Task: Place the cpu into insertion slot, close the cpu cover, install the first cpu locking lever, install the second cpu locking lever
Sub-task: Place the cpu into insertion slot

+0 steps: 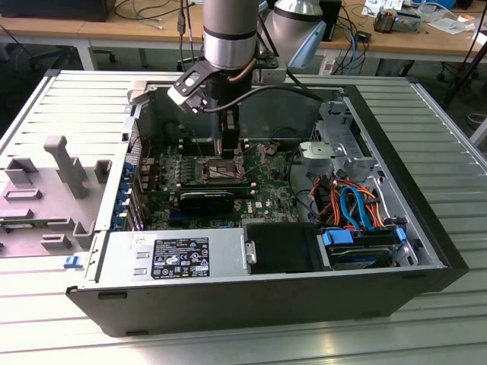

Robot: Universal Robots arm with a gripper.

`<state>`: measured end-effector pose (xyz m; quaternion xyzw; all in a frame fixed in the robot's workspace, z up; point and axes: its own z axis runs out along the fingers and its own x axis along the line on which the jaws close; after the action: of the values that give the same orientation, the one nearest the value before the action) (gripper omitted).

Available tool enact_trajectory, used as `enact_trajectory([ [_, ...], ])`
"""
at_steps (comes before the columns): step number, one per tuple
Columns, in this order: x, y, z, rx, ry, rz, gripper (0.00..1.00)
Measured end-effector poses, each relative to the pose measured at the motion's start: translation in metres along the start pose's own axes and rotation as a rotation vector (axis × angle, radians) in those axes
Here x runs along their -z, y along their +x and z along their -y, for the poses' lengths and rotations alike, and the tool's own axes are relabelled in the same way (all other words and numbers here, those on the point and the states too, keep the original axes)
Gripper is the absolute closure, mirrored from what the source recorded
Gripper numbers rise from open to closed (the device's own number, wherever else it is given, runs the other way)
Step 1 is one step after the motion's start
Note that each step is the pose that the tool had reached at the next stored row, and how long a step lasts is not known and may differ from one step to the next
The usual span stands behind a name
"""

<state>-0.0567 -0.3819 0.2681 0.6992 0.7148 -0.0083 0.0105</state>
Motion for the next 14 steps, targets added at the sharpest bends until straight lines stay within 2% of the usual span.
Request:
enact_trajectory([
  [14, -0.0005, 0.0032, -0.0001, 0.0, 0.0, 0.0001, 0.46],
])
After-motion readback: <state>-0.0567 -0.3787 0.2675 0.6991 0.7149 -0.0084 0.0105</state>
